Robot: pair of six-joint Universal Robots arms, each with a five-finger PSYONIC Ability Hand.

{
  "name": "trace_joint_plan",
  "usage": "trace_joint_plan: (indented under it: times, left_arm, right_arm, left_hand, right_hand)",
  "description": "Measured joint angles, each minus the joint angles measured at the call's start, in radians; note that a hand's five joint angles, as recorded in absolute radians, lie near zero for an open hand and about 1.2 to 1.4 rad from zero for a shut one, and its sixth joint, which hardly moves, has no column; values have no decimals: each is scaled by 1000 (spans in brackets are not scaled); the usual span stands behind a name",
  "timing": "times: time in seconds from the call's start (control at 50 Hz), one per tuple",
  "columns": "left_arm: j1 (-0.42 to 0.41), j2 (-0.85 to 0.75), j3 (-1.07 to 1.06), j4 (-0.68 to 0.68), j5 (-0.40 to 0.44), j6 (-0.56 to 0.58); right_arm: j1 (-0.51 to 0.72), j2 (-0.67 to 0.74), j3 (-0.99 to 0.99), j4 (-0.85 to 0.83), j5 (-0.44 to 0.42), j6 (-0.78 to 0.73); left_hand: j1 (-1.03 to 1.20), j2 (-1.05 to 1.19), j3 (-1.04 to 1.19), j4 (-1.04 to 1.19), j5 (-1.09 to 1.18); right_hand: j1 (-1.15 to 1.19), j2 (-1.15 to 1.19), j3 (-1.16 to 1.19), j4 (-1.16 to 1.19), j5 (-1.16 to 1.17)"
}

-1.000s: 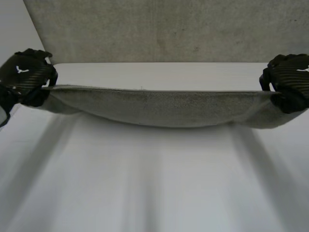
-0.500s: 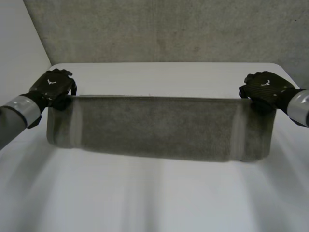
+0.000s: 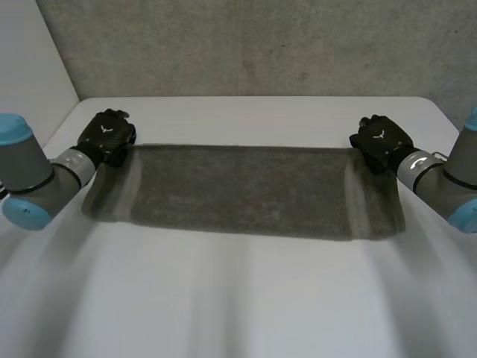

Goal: Fold the towel.

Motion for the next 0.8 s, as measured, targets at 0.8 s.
trace_joint_plan:
  times: [0.8]
  left_arm:
    - [-35,484,-506,56,-114,74]
  right_arm:
    - [-11,-477,518,43,83,199]
  left_hand:
    - [-902,-1000,0,0,-1028]
  right_hand:
    - [-1084,-1066,0,0,-1099]
